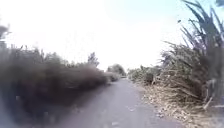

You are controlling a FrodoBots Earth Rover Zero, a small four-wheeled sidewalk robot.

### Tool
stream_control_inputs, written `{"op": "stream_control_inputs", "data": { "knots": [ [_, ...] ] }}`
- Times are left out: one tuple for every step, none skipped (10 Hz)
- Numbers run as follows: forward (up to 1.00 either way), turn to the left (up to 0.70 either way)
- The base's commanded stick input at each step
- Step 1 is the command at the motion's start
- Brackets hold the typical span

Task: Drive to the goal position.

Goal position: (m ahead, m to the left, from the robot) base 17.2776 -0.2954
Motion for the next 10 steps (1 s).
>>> {"op": "stream_control_inputs", "data": {
  "knots": [
    [0.85, 0.00],
    [0.85, 0.00],
    [0.85, -0.11],
    [0.85, -0.24],
    [0.85, 0.00],
    [0.85, 0.00],
    [0.85, 0.00],
    [0.85, 0.00],
    [0.85, 0.00],
    [0.85, 0.00]
  ]
}}
